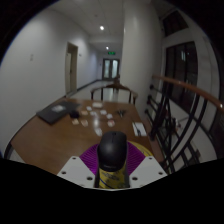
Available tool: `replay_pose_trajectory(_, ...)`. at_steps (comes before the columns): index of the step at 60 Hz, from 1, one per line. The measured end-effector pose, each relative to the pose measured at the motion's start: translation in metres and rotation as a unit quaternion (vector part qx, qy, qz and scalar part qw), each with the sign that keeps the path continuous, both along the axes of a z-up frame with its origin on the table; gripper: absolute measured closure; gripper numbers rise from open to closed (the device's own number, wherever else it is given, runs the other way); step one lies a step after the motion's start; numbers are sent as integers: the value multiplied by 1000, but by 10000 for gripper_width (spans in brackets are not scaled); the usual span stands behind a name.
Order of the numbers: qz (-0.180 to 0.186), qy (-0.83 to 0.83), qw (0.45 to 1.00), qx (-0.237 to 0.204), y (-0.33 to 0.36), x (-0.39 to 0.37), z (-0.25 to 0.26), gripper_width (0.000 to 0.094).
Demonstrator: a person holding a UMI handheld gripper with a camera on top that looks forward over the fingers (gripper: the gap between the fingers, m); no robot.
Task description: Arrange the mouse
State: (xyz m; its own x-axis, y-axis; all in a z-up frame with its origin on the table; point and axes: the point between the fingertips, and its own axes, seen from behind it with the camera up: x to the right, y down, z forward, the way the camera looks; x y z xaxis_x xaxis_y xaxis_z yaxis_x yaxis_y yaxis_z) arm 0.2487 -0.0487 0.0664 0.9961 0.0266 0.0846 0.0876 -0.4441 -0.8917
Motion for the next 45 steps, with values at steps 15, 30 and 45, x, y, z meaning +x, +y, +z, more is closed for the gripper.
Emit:
replay_pose_trajectory(15, -16, 51, 995, -88, 12, 0, -87, 591)
replay_pose_trajectory(30, 53, 19, 993, -104, -13, 0, -78, 65)
replay_pose_trajectory(45, 75, 47, 994, -63, -88, 27, -39, 87)
